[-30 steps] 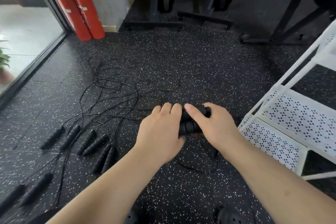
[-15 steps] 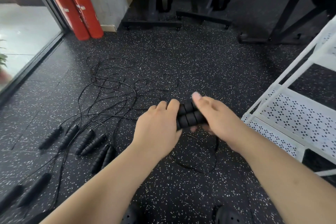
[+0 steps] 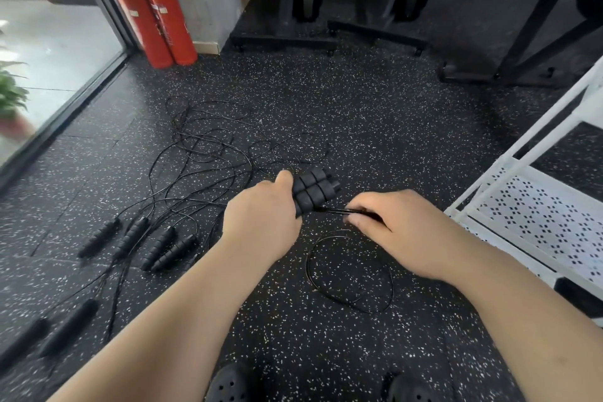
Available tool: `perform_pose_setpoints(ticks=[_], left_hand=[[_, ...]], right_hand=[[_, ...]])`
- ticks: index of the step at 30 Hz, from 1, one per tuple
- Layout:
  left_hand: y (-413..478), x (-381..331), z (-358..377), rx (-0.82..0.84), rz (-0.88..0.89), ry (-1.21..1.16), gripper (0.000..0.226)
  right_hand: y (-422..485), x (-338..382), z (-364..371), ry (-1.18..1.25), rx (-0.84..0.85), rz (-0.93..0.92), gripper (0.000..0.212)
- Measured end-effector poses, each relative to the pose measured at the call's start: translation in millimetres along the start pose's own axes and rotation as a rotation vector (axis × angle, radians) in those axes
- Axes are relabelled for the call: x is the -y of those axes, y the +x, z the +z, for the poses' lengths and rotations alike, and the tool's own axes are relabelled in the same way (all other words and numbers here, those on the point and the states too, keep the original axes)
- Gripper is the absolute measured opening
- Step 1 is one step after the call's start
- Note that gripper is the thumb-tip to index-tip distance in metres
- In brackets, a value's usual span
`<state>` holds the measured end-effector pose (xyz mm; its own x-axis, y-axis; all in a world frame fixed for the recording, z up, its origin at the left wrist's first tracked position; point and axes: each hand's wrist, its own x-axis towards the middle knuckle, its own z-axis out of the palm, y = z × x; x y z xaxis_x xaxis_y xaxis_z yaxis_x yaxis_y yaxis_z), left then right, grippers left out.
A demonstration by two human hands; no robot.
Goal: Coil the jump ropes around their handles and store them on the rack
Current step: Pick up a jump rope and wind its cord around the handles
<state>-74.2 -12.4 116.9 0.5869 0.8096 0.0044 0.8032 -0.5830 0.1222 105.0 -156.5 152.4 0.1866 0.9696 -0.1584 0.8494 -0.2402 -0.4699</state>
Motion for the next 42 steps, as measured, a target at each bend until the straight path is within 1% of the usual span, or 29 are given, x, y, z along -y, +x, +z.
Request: perform_pose_setpoints(ticks=[5, 8, 10, 15, 21, 24, 27, 28, 29, 30, 32, 34, 35, 37, 39, 42], left_hand=[[-6, -11, 14, 0.095, 0.06, 0.119, 0.045], [-13, -22, 19, 0.105, 0.163, 0.13, 0.05], [-20, -30, 21, 0.101, 0.265, 0.108, 0.049], [-22, -34, 16, -0.02, 0.489, 0.025, 0.047], [-17, -26, 10, -0.158, 0.64, -0.077, 0.044], [-14, -22, 10, -0.212, 0.628, -0.171, 0.042], [-16, -20, 3, -0.182, 0.547, -0.29, 0.038], [-16, -19, 0, -0.161, 0.506, -0.326, 0.036], [-16, -19, -2, -0.135, 0.458, -0.352, 0.035], [-15, -19, -5, -0.113, 0.41, -0.371, 0.033], [-11, -19, -7, -0.083, 0.301, -0.368, 0.031], [-5, -15, -5, -0.054, 0.167, -0.315, 0.027], [-2, -11, -2, -0.049, 0.107, -0.271, 0.026], [2, -4, 3, -0.045, 0.045, -0.172, 0.027], [2, 1, 8, -0.032, 0.025, -0.084, 0.029], [1, 3, 13, -0.015, 0.021, -0.017, 0.029]], right_hand=[[0, 0, -14, -0.09, -0.112, -0.05, 0.012], [0, -7, -21, -0.011, -0.208, -0.057, 0.004], [0, -15, -23, 0.055, -0.24, -0.037, 0.007], [-1, -31, -26, 0.274, -0.218, 0.047, 0.01], [0, -33, -22, 0.505, -0.177, 0.069, 0.02], [0, -32, -15, 0.73, -0.139, 0.091, 0.025], [5, -28, 2, 0.988, -0.101, 0.195, 0.038], [8, -25, 11, 1.053, -0.105, 0.229, 0.038], [11, -23, 20, 1.094, -0.116, 0.265, 0.032], [13, -21, 29, 1.106, -0.13, 0.304, 0.032], [13, -14, 45, 1.008, -0.134, 0.369, 0.049], [12, -3, 56, 0.821, -0.088, 0.378, 0.052], [11, 2, 60, 0.705, -0.059, 0.353, 0.051], [7, 13, 63, 0.458, -0.011, 0.283, 0.042], [1, 25, 60, 0.241, -0.004, 0.19, 0.033], [-11, 40, 45, -0.047, -0.021, 0.101, 0.027]])
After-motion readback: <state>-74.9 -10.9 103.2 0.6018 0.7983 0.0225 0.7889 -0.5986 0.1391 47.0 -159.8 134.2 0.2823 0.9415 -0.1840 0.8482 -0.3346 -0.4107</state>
